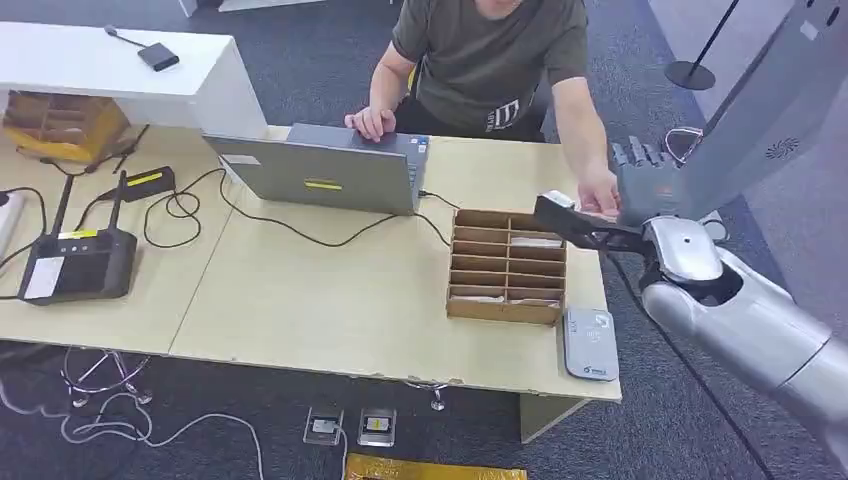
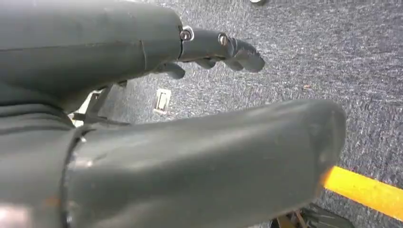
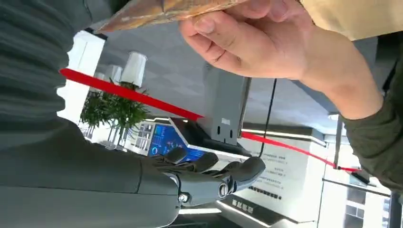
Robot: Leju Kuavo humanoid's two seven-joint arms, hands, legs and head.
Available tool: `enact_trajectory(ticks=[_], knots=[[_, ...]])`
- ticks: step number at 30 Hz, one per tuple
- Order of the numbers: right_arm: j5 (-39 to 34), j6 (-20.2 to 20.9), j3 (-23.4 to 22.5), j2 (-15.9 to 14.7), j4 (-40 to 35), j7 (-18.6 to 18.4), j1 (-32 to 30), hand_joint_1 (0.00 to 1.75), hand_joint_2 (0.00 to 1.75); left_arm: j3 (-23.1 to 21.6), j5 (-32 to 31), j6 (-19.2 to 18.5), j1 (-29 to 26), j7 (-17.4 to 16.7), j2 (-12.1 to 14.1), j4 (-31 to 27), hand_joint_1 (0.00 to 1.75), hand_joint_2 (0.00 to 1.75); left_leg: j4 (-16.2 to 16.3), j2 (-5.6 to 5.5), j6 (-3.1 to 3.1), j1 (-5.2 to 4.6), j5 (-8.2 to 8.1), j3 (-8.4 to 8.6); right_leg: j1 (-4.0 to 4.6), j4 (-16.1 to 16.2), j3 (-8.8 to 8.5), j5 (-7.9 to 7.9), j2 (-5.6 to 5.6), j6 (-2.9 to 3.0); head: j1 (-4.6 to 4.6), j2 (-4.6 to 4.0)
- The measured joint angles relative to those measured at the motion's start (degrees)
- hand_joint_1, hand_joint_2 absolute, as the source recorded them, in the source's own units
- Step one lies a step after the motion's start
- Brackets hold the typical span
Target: Pass the card to the sensor for recognition and then transmit it.
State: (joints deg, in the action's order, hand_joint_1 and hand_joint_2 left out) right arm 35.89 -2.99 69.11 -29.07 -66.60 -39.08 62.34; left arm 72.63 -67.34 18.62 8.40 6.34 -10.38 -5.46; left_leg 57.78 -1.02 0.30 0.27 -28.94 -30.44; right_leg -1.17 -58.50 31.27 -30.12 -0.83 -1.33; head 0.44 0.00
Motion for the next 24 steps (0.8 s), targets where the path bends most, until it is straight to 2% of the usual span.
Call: enact_trajectory(ticks=[4, 16, 24], knots=[[1.5, 2.0, -1.9, -0.2, -0.7, 0.0, -1.4, 1.75, 1.75, 0.0, -0.2, 0.1, 0.0, -0.2, 0.1, 0.0, 0.0, 0.0, 0.0, 0.0, 0.0, 0.0, 0.0, 0.0, 0.0, 0.0, 0.0, 0.0, 0.01, 0.01, 0.02, 0.0], [2.6, 3.3, -4.0, 0.2, -1.0, 0.4, -2.6, 1.75, 1.75, 0.0, 0.1, 0.9, 0.0, -0.9, 0.2, 0.0, 0.0, 0.0, 0.0, 0.0, 0.0, 0.0, 0.0, -0.02, 0.0, 0.0, -0.02, 0.01, -0.01, 0.01, 0.0, 0.0], [3.1, 3.5, -4.1, 1.7, -1.0, 3.7, -2.6, 1.75, 1.75, 0.0, 2.3, 3.1, 0.0, -1.0, -0.1, 0.0, 0.0, 0.0, 0.0, 0.0, 0.0, 0.0, 0.0, -0.01, 0.0, 0.0, -0.02, 0.01, 0.0, 0.01, 0.0, 0.0]])
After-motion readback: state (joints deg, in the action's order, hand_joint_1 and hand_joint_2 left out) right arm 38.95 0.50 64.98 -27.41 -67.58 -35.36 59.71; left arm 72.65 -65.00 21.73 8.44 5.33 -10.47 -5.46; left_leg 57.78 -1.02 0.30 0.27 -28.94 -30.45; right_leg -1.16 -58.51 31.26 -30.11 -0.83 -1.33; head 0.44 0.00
